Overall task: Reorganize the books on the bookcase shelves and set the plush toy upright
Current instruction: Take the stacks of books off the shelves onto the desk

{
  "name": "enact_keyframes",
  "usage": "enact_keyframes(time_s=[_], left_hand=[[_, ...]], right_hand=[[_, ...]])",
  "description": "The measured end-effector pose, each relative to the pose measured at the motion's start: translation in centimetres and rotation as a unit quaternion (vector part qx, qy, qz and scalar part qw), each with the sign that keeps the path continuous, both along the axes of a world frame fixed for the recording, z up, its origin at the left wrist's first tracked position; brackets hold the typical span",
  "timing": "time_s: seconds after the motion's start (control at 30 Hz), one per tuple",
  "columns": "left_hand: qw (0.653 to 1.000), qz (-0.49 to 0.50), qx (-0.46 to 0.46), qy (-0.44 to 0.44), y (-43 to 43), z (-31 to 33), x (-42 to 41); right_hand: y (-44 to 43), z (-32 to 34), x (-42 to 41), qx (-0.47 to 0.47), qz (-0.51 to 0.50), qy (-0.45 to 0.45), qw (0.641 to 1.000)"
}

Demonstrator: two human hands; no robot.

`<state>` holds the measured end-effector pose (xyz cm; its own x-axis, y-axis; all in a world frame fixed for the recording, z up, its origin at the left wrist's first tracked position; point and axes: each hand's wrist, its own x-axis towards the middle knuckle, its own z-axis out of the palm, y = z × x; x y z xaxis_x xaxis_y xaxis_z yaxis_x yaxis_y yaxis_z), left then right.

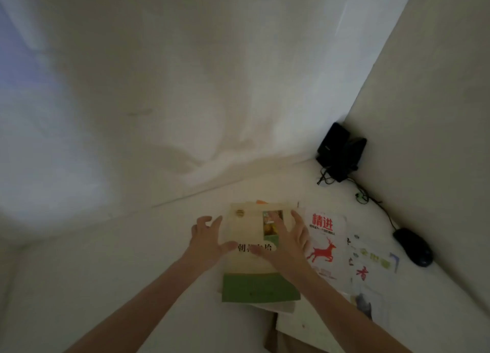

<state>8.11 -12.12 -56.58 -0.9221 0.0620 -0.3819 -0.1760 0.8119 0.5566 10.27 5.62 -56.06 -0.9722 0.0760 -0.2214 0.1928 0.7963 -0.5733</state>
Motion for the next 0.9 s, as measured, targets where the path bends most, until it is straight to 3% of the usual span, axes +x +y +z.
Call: enact_keyframes(time_s=[0.2, 0.43, 0.63, 0.73, 0.9], left_hand=[[0.981, 0.067, 0.126, 0.13, -7.0, 12.4, 1.4], [0.936, 0.121, 0.078, 0.322, -18.5, 28.7, 10.4], [0.841, 0.192, -0.004, 0.506, -26.9, 41.3, 20.6], [0.777, 0.211, -0.059, 0.59, -29.7, 46.5, 24.0], [0.685, 0.21, -0.142, 0.683, -33.2, 52.6, 23.8]], right_hand=[[-7.7, 11.2, -1.4, -0.154, 0.111, 0.069, 0.979], [-19.2, 27.6, 1.4, -0.217, 0.293, 0.15, 0.919], [-29.1, 42.4, 9.0, -0.261, 0.458, 0.259, 0.809], [-32.7, 48.2, 11.9, -0.293, 0.48, 0.328, 0.759], [-37.3, 54.6, 12.2, -0.315, 0.451, 0.403, 0.731]])
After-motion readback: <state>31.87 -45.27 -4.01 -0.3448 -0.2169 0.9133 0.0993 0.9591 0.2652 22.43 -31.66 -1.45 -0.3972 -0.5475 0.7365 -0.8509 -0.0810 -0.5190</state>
